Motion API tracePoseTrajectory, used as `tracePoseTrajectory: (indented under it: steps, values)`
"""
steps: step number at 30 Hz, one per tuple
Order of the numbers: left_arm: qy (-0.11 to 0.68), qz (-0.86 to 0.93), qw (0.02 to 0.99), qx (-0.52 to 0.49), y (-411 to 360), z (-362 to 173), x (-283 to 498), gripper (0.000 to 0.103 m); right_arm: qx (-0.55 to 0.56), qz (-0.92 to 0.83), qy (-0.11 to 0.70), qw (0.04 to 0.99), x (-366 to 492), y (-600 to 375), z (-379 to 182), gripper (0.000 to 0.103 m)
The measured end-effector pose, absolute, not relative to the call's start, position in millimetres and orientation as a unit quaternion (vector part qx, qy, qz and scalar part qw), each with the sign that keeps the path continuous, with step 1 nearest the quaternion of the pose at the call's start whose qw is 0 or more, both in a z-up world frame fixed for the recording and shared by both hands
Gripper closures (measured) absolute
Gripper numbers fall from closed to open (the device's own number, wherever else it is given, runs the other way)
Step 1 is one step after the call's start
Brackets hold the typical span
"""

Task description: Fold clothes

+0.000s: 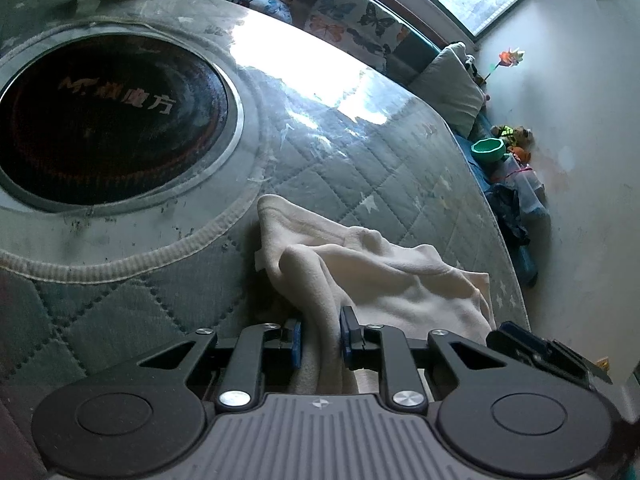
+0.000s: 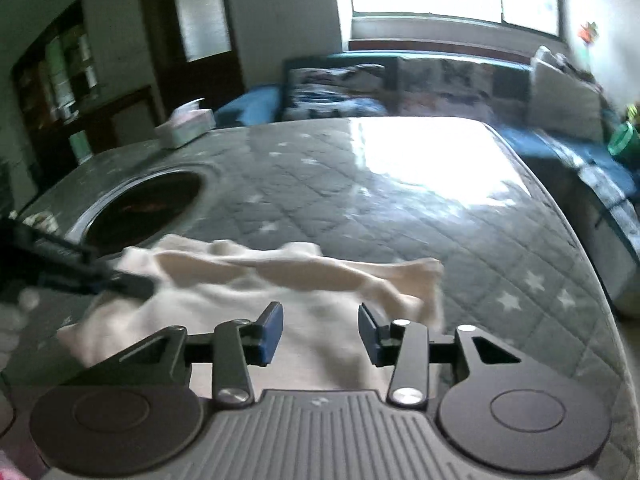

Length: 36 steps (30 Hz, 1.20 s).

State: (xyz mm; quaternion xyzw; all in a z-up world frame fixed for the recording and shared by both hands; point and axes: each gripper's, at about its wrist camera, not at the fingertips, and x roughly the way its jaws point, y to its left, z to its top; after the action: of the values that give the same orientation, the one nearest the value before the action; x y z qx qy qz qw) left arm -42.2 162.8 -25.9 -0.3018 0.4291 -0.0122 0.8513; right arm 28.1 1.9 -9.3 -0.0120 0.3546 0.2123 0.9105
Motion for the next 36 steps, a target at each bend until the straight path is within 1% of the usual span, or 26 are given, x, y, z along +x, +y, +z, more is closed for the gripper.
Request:
tracePoseTrajectory:
  steps: [8, 11, 14, 20, 23, 25, 26, 27, 30, 36]
  values:
    - [0.430, -0.011, 0.858, -0.283, 160.9, -24.8, -38.4, 0.082, 0.026, 0.179, 0.374, 0.910, 47.0, -25.3, -29.9, 0.059]
    - [0.431, -0.012, 0.859, -0.276, 160.0, -24.5, -36.5, 0.082, 0.032, 0.173, 0.374, 0.911, 51.0, -27.6, -33.2, 0.054]
    - [0.433, -0.013, 0.860, -0.269, 159.5, -24.8, -34.6, 0.082, 0.037, 0.161, 0.364, 0.916, 52.1, -31.2, -32.4, 0.054]
    - [0.436, -0.016, 0.864, -0.253, 158.8, -23.9, -30.9, 0.082, 0.051, 0.158, 0.379, 0.910, 62.1, -38.2, -38.3, 0.053]
    - [0.436, -0.016, 0.868, -0.239, 157.1, -22.5, -29.3, 0.082, 0.060, 0.166, 0.383, 0.907, 62.1, -38.4, -42.7, 0.057]
    - [0.436, -0.016, 0.871, -0.228, 154.5, -20.9, -27.9, 0.082, 0.062, 0.174, 0.380, 0.906, 60.9, -37.1, -42.1, 0.071]
    - [0.435, -0.015, 0.872, -0.221, 153.0, -19.9, -27.2, 0.082, 0.064, 0.179, 0.379, 0.906, 60.3, -36.4, -41.7, 0.080]
    - [0.435, -0.014, 0.875, -0.213, 151.0, -18.4, -26.6, 0.083, 0.065, 0.183, 0.378, 0.905, 59.7, -35.7, -41.2, 0.087]
    - [0.430, -0.014, 0.882, -0.192, 145.2, -11.7, -24.6, 0.084, 0.055, 0.180, 0.360, 0.914, 54.6, -35.6, -29.9, 0.091]
    - [0.411, -0.033, 0.895, -0.168, 131.8, 6.7, -13.8, 0.086, 0.034, 0.174, 0.314, 0.933, 42.8, -37.8, 0.0, 0.092]
